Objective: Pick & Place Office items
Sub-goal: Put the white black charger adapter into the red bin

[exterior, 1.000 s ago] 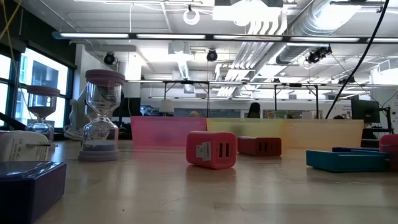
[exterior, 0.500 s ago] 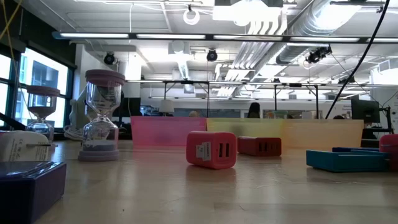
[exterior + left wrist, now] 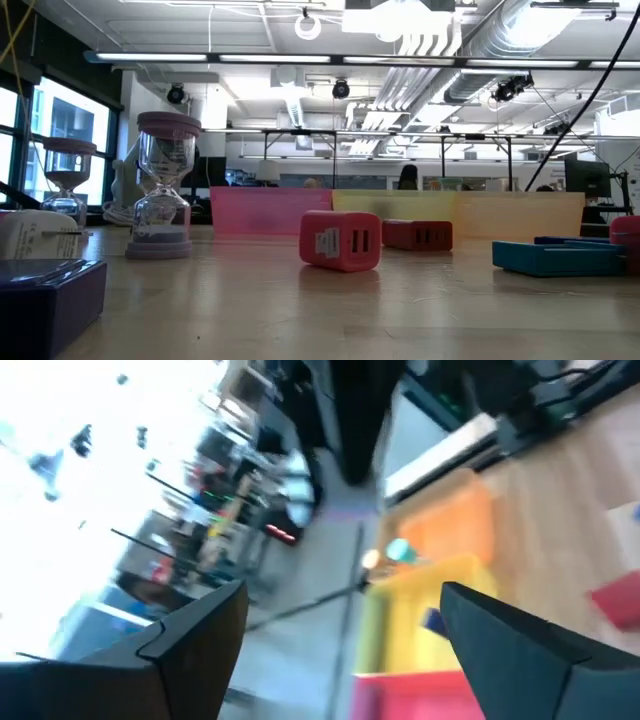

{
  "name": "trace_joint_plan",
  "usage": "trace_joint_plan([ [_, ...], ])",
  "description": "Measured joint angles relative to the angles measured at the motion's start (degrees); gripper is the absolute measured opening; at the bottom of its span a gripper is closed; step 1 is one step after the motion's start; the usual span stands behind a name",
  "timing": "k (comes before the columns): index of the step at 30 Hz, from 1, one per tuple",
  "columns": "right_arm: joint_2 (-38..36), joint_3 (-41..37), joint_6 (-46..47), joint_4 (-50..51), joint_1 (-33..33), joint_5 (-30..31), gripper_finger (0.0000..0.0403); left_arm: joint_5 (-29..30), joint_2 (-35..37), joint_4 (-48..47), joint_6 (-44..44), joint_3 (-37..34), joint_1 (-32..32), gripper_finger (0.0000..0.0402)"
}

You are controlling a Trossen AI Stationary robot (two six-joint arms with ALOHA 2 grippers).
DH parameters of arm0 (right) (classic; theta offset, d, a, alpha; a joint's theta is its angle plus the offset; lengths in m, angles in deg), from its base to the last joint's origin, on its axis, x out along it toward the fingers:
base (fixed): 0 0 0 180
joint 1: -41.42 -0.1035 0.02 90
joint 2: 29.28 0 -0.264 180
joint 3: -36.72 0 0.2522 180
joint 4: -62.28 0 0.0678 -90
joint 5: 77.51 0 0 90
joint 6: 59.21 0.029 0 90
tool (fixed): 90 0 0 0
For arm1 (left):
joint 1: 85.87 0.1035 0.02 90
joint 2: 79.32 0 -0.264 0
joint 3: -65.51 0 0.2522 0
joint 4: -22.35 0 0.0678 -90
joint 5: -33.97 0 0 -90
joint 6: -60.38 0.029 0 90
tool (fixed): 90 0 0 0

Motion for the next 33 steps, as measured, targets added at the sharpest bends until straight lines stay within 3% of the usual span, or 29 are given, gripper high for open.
trace_joint_plan([
  [5,0.44,0.01,-0.22,-5.75,1.93,-8.02,0.0112,-2.93,0.00,8.00,6.48,0.00,1.32,0.0325],
  [12,0.81,-0.08,-0.43,-6.64,2.91,-14.32,0.0112,-3.39,0.00,9.52,7.92,0.00,3.55,0.0325],
  [19,0.74,-0.07,-3.26,-7.90,3.53,-16.36,0.0112,-8.22,-0.02,11.09,7.66,0.00,4.80,0.0325],
  [26,0.74,-0.04,-3.34,-9.86,5.21,-20.54,0.0112,-7.68,-0.04,15.20,13.82,0.00,4.82,0.0325],
  [33,0.74,-0.04,-3.28,-11.15,6.94,-22.90,0.0112,-8.90,-0.04,15.42,14.62,0.00,7.04,0.0325],
])
